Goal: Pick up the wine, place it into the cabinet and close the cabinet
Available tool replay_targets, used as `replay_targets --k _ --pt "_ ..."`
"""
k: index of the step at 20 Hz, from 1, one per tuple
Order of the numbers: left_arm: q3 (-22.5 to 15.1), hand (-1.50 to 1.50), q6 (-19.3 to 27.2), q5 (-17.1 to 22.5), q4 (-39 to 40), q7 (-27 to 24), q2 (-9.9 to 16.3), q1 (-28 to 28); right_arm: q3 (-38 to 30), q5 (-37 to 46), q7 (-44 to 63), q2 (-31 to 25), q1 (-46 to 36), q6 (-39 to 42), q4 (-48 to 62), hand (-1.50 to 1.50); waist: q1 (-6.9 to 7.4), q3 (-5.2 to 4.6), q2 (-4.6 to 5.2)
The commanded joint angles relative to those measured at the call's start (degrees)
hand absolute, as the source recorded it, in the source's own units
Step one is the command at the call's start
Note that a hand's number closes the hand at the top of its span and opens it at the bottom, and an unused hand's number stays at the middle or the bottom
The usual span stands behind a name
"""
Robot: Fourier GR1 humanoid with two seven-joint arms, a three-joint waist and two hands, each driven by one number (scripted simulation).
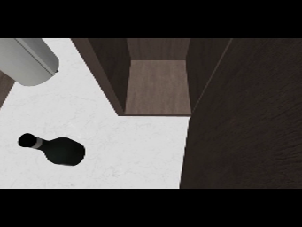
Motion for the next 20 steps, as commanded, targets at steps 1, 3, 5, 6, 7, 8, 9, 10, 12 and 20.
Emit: replay_targets --k 1,3,5,6,7,8,9,10,12,20 --pt "5.1 -1.5 0.3 6.9 -3.0 3.6 3.1 4.5 -2.1 -1.9 9.7 -0.8 -5.6 -3.3 -6.5 -1.5 0.56 0.0 -0.03" --pt "5.3 -1.5 -0.5 8.3 -0.3 4.9 4.1 2.7 -2.0 -2.2 15.1 -1.6 -8.6 -4.7 -9.4 -1.5 -0.01 -0.03 -0.03" --pt "6.7 -1.5 2.6 9.7 -2.4 6.0 4.8 2.8 2.4 2.2 17.6 -0.3 -8.4 -6.9 -11.3 -1.5 -0.18 -0.03 -0.11" --pt "5.4 -1.5 1.4 8.3 -0.9 6.3 2.6 1.0 -1.1 0.3 16.4 -0.8 -12.8 -6.6 -6.8 -1.5 -0.23 -0.01 0.11" --pt "3.5 -1.5 5.8 5.2 -5.3 6.4 1.8 -0.2 -0.8 -1.3 17.0 -0.8 -11.2 -6.0 -8.7 -1.5 -0.53 0.02 0.09" --pt "7.0 -1.5 3.8 9.2 -4.3 7.6 3.2 2.2 -3.2 -1.9 19.2 -2.0 -13.0 -6.4 -9.5 -1.5 -0.16 0.01 -0.02" --pt "4.2 -1.5 6.5 8.2 -2.7 8.2 3.3 -1.3 -4.5 -2.3 16.7 -1.6 -13.0 -6.0 -7.1 -1.5 -0.62 0.04 0.16" --pt "3.1 -1.5 4.3 4.4 -2.3 7.8 1.2 -0.2 -5.0 -2.7 23.1 -3.1 -18.9 -7.7 -9.3 -1.5 -0.75 -0.05 0.05" --pt "5.7 -1.5 6.9 7.3 -5.9 9.9 1.3 1.3 -0.9 1.7 21.8 -1.4 -16.3 -8.1 -9.0 -1.5 -0.19 0.02 -0.02" --pt "-0.3 -1.5 9.1 -6.1 -2.8 8.9 -7.0 -5.0 -3.3 1.3 27.1 -2.2 -21.1 -9.4 -10.3 -1.5 -0.91 0.01 0.08"
